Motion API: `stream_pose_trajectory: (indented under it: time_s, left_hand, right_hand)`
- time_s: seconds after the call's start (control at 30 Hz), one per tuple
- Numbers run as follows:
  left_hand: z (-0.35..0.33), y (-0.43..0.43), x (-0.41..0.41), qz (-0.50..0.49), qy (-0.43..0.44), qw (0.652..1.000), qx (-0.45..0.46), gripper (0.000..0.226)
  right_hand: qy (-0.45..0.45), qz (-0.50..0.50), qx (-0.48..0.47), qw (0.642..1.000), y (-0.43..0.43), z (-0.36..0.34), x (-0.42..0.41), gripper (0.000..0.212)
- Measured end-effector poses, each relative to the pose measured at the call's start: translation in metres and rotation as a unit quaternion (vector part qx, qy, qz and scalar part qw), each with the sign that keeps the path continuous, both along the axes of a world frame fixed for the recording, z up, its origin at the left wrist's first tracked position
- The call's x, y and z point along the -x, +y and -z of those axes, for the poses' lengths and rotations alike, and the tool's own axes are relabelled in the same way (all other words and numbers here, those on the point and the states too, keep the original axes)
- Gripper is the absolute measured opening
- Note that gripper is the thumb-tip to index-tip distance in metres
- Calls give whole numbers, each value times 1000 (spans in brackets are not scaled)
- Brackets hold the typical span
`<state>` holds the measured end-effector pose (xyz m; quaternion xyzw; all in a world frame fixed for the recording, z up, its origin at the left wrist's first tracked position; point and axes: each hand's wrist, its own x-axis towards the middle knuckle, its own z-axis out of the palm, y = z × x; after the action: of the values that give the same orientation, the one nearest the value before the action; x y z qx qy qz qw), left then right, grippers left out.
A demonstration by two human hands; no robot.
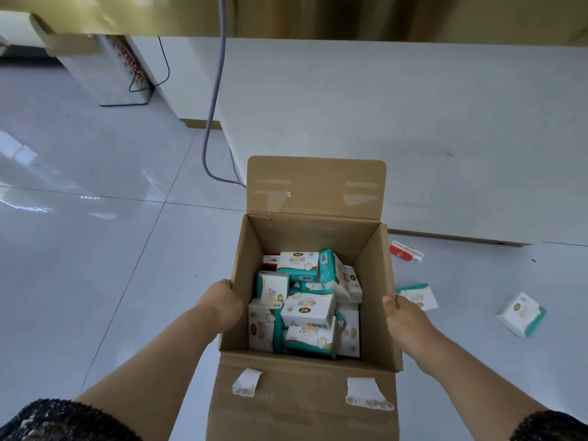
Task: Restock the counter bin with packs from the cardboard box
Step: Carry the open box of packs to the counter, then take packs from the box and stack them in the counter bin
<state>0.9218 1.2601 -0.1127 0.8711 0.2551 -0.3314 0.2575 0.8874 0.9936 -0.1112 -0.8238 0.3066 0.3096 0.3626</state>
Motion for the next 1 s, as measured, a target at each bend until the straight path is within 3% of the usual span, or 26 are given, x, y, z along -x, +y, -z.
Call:
stream_pose_trajectory:
  time_s: [0.13, 0.23, 0.33, 0.47, 0.63, 0.77, 1.0]
  left_hand:
    - [-11, 1, -4, -4, -12, 999, -41, 35]
    - [-27, -3, -8, -18, -69, 996, -56, 48]
    - [-45, -17, -15, -33, -157, 986, -33, 54]
    - [-52, -40, -28, -32, -218, 974, 54, 47]
    - [-21, -70, -29, -143, -122, 962, 196, 42]
    - [19, -86, -22, -267, -11, 930, 251, 20]
    - [83, -96, -15, -441, 100, 856, 249, 44]
  right_hand:
    - [0, -31, 33, 999, -10, -5, -2, 41]
    - [-41, -27, 82, 995, -15, -10, -7, 49]
    - [-134, -28, 128, 982, -6, -24, -16, 53]
    - [-292, -30, 104, 950, 17, -44, -29, 38]
    - [-293, -42, -1, 955, 44, -36, -38, 33]
    - [-258, -43, -31, 965, 52, -17, -35, 34]
    - [-220, -6, -65, 973, 54, 6, -38, 32]
